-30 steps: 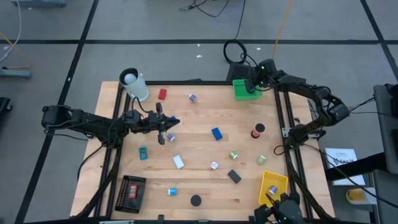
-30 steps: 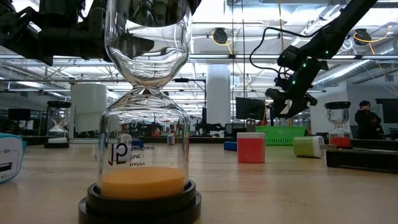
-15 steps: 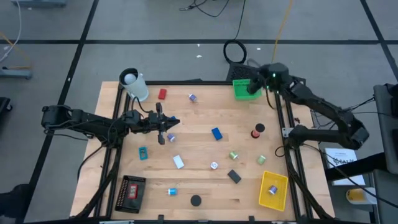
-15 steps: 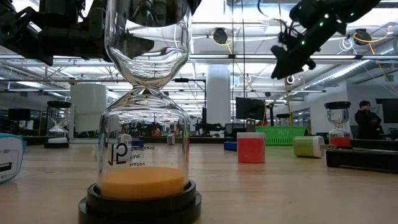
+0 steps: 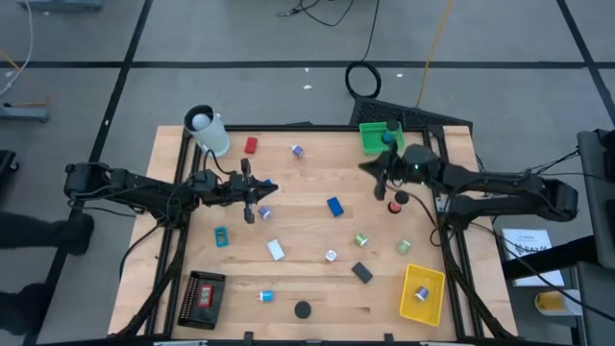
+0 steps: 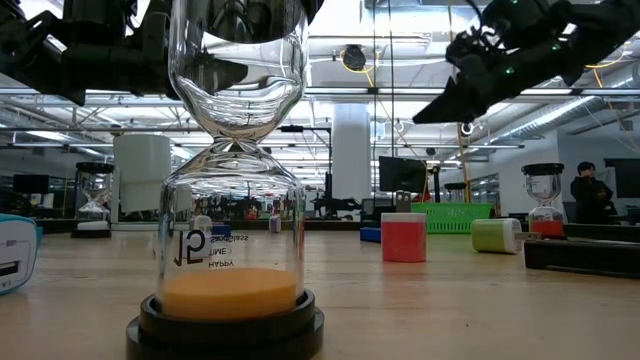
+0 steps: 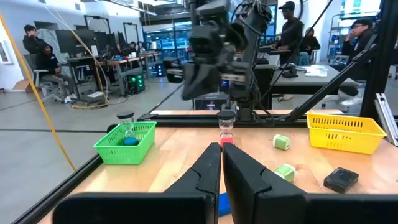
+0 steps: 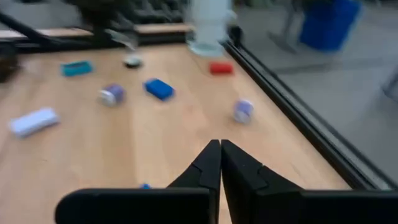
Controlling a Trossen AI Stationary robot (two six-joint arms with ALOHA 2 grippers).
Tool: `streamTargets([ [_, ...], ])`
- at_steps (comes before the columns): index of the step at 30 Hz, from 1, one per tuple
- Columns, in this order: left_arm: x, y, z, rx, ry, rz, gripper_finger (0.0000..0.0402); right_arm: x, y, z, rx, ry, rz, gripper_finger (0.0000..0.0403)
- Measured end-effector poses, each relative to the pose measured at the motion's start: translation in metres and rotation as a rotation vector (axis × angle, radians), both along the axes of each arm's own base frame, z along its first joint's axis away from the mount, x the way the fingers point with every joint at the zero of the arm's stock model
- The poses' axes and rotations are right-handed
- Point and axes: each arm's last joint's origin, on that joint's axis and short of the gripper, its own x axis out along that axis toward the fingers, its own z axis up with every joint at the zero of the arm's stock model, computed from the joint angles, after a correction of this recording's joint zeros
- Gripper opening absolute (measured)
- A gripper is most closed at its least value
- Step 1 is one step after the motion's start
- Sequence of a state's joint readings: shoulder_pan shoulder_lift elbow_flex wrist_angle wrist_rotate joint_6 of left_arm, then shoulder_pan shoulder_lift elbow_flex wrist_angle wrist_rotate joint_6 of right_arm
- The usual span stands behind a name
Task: Pick & Place Office items
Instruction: Put the bottom purple charger adapter into the yellow bin
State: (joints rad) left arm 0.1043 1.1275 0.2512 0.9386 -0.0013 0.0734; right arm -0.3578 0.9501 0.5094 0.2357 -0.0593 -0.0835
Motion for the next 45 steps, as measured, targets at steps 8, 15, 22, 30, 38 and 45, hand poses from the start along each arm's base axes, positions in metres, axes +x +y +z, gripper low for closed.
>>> streamTargets([
  [8,0.0,0.0,0.0,0.0,0.0,0.0,0.0026,0.011,0.039,0.007,-0.078,-0.148,0.204,0.0001],
  [15,0.0,0.0,0.0,0.0,0.0,0.0,0.0026,0.014,0.068,0.012,-0.123,-0.196,0.352,0.0001],
  [22,0.0,0.0,0.0,0.0,0.0,0.0,0.0026,0.014,0.076,0.013,-0.145,-0.206,0.329,0.0001],
  [30,0.0,0.0,0.0,0.0,0.0,0.0,0.0026,0.012,0.076,0.006,-0.179,-0.206,0.327,0.0001],
  [38,0.0,0.0,0.0,0.0,0.0,0.0,0.0026,-0.007,0.055,-0.034,-0.081,-0.229,0.197,0.0001],
  [45,0.0,0.0,0.0,0.0,0.0,0.0,0.0026,-0.005,0.046,-0.022,-0.002,-0.221,0.089,0.0001],
])
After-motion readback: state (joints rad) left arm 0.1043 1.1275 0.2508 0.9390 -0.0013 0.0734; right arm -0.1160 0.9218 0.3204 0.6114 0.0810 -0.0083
